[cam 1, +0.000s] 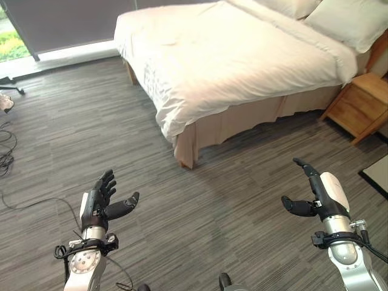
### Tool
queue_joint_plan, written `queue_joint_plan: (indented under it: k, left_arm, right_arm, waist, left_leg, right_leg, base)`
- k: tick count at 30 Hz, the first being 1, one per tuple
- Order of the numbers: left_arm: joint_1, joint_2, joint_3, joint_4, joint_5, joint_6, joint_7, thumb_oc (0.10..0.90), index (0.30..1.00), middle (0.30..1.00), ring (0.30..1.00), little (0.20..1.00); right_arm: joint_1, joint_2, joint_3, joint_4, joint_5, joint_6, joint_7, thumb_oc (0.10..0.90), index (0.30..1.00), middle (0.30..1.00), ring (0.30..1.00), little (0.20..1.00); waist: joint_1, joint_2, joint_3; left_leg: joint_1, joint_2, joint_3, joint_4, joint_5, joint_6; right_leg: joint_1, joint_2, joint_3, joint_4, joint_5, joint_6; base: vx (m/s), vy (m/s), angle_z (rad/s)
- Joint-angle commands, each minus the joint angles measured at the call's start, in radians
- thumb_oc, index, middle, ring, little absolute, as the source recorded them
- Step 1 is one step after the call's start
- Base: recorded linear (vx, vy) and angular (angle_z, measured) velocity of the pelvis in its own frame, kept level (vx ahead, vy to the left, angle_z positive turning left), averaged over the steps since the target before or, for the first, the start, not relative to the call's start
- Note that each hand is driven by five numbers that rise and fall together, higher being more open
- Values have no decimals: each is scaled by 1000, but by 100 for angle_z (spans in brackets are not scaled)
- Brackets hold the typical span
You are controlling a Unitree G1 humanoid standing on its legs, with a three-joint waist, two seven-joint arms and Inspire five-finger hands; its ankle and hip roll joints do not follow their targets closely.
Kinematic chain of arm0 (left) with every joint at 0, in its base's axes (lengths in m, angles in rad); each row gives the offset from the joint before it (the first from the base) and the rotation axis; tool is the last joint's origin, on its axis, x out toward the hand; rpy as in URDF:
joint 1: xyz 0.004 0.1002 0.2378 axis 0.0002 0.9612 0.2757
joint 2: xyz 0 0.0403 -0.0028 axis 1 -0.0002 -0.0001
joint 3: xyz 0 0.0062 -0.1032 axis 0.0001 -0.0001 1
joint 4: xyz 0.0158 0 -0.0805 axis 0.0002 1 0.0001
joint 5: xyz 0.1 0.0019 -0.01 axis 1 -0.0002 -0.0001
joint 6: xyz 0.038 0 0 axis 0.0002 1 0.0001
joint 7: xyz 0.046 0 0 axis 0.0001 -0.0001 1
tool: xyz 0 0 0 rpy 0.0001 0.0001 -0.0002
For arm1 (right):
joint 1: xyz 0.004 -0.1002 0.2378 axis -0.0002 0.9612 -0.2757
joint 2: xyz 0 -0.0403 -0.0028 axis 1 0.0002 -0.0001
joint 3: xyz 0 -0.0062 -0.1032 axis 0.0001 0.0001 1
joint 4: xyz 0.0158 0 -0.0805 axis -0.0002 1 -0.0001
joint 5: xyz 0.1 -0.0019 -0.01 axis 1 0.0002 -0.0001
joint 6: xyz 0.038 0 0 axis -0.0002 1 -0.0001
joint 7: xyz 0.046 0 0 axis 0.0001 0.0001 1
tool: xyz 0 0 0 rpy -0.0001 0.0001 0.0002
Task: Pick up bed clothes into laundry basket.
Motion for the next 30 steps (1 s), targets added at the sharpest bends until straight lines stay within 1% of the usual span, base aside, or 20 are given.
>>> queue_joint_plan:
  k: [1,3,4,6,7,8,9,10,11,12,13,14,15,16,19,20,22,25,27,30]
  left_arm:
    - [-84,32,54,-20,-15,-121,4,800,900,900,900,900]
    - [-78,19,49,-25,-29,-121,-4,800,900,900,900,900]
    - [-80,7,38,-35,-42,-122,-4,800,900,900,900,900]
    - [-74,-14,29,-55,-63,-124,-15,800,900,900,900,900]
    - [-71,-23,20,-73,-70,-124,-22,800,900,900,900,900]
    - [-74,-29,6,-89,-73,-125,-31,800,900,900,900,900]
    - [-81,-32,-5,-103,-75,-128,-37,800,900,900,900,900]
    - [-86,-35,-16,-110,-75,-128,-45,800,900,900,900,900]
    - [-97,-35,-32,-120,-72,-128,-53,800,900,900,900,900]
    - [-99,-34,-43,-129,-67,-127,-54,800,900,900,900,900]
    - [-99,-34,-43,-130,-67,-127,-53,800,900,900,900,900]
    - [-102,-36,-59,-133,-58,-116,-59,800,900,900,900,900]
    - [-102,-37,-61,-132,-58,-116,-59,800,900,900,900,900]
    - [-98,-43,-65,-114,-61,-110,-56,800,900,900,900,900]
    - [-82,-33,-62,-92,-62,-96,-66,800,900,900,900,900]
    - [-81,-33,-61,-92,-62,-97,-66,800,900,900,900,900]
    - [-65,-23,-53,-86,-45,-83,-65,800,900,900,900,900]
    - [-67,-11,-56,-82,-28,-74,-66,800,900,900,900,900]
    - [-72,4,-58,-79,4,-68,-53,800,900,900,900,900]
    - [-72,6,-55,-79,11,-65,-48,800,900,900,900,900]
  right_arm:
    - [-105,-33,-58,-86,22,-88,-18,800,900,900,900,900]
    - [-99,-34,-58,-86,26,-89,-17,800,900,900,900,900]
    - [-93,-34,-57,-85,25,-85,-19,800,900,900,900,900]
    - [-69,-22,-68,-83,24,-83,-18,800,900,900,900,900]
    - [-54,-13,-72,-81,27,-85,-17,800,900,900,900,900]
    - [-44,-8,-75,-73,30,-83,-19,800,900,900,900,900]
    - [-42,-6,-82,-68,30,-83,-22,800,900,900,900,900]
    - [-40,-3,-87,-61,31,-82,-26,800,900,900,900,900]
    - [-42,1,-95,-52,37,-81,-29,800,900,900,900,900]
    - [-40,7,-107,-46,35,-78,-36,800,900,900,900,900]
    - [-39,7,-108,-46,35,-79,-36,800,900,900,900,900]
    - [-34,12,-119,-42,28,-78,-40,800,900,900,900,900]
    - [-31,11,-121,-44,27,-77,-40,800,900,900,900,900]
    - [-40,25,-113,-35,24,-72,-47,800,900,900,900,900]
    - [-49,31,-100,-45,-11,-64,-53,800,900,900,900,900]
    - [-49,32,-98,-46,-12,-63,-54,800,900,900,900,900]
    - [-62,28,-73,-67,-49,-55,-49,800,900,900,900,900]
    - [-76,15,-51,-85,-85,-50,-46,800,900,900,900,900]
    - [-99,4,-29,-89,-101,-43,-49,800,900,900,900,900]
    - [-114,0,-19,-88,-105,-39,-50,800,900,900,900,900]
  waist:
    - [-2,58,-34]
    - [-4,67,-32]
    - [-2,72,-21]
    - [-12,65,-10]
    - [-19,57,-3]
    - [-19,51,-1]
    - [-19,43,7]
    - [-14,35,6]
    - [-13,28,1]
    - [-18,26,-5]
    - [-19,25,-5]
    - [-41,35,-22]
    - [-39,36,-20]
    - [-44,39,-35]
    - [-52,26,-49]
    - [-52,25,-49]
    - [-60,23,-51]
    - [-65,16,-51]
    - [-68,12,-41]
    - [-68,11,-34]
  left_leg:
    - [61,78,116,21,-3,-35]
    - [60,86,113,19,10,-40]
    - [43,90,99,35,39,-45]
    - [16,85,125,69,21,-34]
    - [1,74,145,118,-14,-22]
    - [6,49,143,156,-65,-21]
    - [-21,37,152,224,-92,3]
    - [-36,19,145,277,-119,12]
    - [-54,-6,146,332,-169,27]
    - [-55,-25,154,336,-200,36]
    - [-56,-26,152,337,-201,37]
    - [2,-37,198,269,-240,37]
    - [17,-44,201,252,-240,37]
    - [38,-63,199,204,-223,32]
    - [79,-69,206,137,-203,31]
    - [82,-71,208,132,-201,31]
    - [113,-80,220,77,-190,37]
    - [128,-85,232,43,-182,43]
    - [141,-94,244,12,-176,51]
    - [143,-96,250,11,-178,54]
  right_leg:
    - [15,-45,-38,12,-145,6]
    - [19,-33,-46,12,-151,-3]
    - [28,-28,-57,12,-156,-9]
    - [32,-27,-81,12,-159,-22]
    - [33,-32,-97,12,-158,-25]
    - [37,-39,-106,12,-165,-26]
    - [25,-41,-119,12,-145,-34]
    - [21,-43,-126,12,-141,-41]
    - [17,-43,-142,12,-142,-45]
    - [13,-38,-156,12,-141,-45]
    - [13,-39,-158,12,-142,-44]
    - [12,-28,-183,15,-142,-26]
    - [19,-30,-182,15,-146,-22]
    - [16,-27,-192,16,-137,-13]
    - [17,-27,-195,18,-126,-4]
    - [17,-27,-194,18,-126,-3]
    - [8,-30,-188,18,-119,4]
    - [-6,-30,-187,32,-111,10]
    - [-49,-26,-183,86,-113,14]
    - [-73,-26,-179,119,-118,15]
  base:
    - [-14,-173,1]
    - [-19,-112,0]
    - [-57,-88,1]
    - [-101,-122,22]
    - [-63,-113,33]
    - [-149,-121,31]
    - [-131,-118,22]
    - [-203,-132,29]
    - [-98,-101,30]
    - [-69,-56,37]
    - [69,20,34]
    - [106,46,26]
    - [159,90,39]
    - [94,62,48]
    - [45,23,17]
    - [1,66,7]
    - [-5,71,2]
    - [2,41,-4]
    - [-14,29,-8]
    - [-22,12,-19]
